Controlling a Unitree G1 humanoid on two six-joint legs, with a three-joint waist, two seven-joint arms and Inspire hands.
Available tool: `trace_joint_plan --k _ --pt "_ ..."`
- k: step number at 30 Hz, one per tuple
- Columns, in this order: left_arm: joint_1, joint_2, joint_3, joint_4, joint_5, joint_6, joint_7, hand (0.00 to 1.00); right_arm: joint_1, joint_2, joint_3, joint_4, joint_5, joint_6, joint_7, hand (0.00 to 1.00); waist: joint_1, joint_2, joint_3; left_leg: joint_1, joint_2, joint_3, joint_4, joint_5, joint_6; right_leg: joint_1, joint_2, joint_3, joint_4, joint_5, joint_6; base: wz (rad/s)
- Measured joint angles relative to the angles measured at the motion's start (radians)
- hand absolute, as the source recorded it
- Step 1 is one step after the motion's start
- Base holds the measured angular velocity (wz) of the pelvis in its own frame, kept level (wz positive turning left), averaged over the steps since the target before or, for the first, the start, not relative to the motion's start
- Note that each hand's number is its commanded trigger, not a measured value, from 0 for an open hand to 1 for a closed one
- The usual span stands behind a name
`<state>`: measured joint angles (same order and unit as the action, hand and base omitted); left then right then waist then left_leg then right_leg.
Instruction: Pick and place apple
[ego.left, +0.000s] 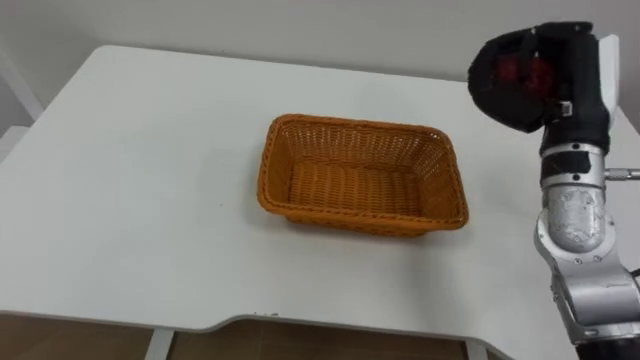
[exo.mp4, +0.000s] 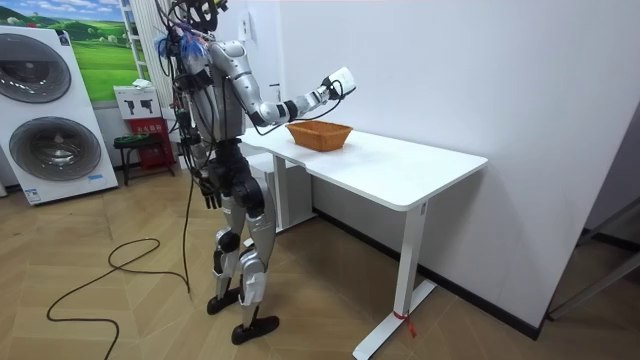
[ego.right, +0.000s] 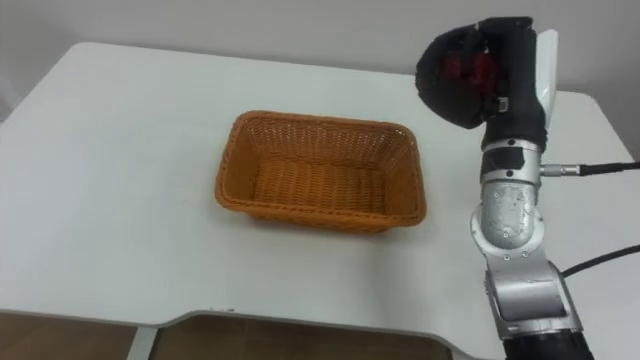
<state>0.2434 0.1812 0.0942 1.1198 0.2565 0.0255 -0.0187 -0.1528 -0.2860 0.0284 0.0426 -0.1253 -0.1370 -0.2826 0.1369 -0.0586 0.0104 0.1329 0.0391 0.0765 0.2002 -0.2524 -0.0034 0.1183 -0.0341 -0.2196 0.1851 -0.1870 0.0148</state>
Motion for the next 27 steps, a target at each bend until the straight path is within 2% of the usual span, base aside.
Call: trace_joint_plan --k 5,6,7,8,14,27 --pt "0.007 -0.002 0.0 0.0 0.0 0.006 -0.015 0.0 -0.021 0.0 0.018 0.003 0.0 0.008 0.045 1.0 0.008 0.014 0.0016 -0.004 0.0 -0.012 0.004 0.0 0.0 0.002 0.0 -0.008 0.0 0.0 0.0 0.08" --pt "0.009 -0.002 0.0 0.0 0.0 0.013 -0.016 0.0 -0.025 0.0 0.021 0.003 -0.001 0.008 0.054 0.82 0.008 0.017 0.0008 -0.006 0.0 -0.016 0.004 0.0 0.0 0.002 -0.001 -0.011 0.0 0.0 0.0 0.08" --pt "0.009 -0.002 0.0 0.0 0.0 0.014 -0.017 0.0 -0.025 0.0 0.022 0.004 -0.001 0.008 0.058 0.7 0.008 0.017 0.0004 -0.007 0.0 -0.02 0.004 0.0 -0.001 0.002 -0.001 -0.013 0.0 0.0 0.0 0.13" --pt "0.008 -0.002 0.0 0.0 0.001 0.015 -0.022 0.0 -0.026 0.0 0.024 0.004 -0.001 0.011 0.063 0.02 0.008 0.018 0.0001 -0.009 0.0 -0.025 0.005 0.001 -0.001 0.004 -0.001 -0.02 0.0 0.0 0.0 0.12" --pt "0.01 -0.002 0.0 0.0 0.001 0.019 -0.042 0.0 -0.035 0.0 0.046 0.035 -0.001 0.044 0.107 0.0 0.01 0.016 -0.0008 -0.007 0.0 -0.037 0.005 0.001 -0.002 0.011 -0.001 -0.031 0.0 0.0 0.0 0.06" --pt "0.01 -0.002 0.0 0.0 0.0 0.019 -0.063 0.0 -0.036 0.0 0.061 0.042 -0.003 0.044 0.133 0.0 0.011 0.013 -0.0026 -0.002 -0.001 -0.04 0.005 0.001 -0.002 0.019 -0.001 -0.033 -0.001 0.0 0.0 0.0"
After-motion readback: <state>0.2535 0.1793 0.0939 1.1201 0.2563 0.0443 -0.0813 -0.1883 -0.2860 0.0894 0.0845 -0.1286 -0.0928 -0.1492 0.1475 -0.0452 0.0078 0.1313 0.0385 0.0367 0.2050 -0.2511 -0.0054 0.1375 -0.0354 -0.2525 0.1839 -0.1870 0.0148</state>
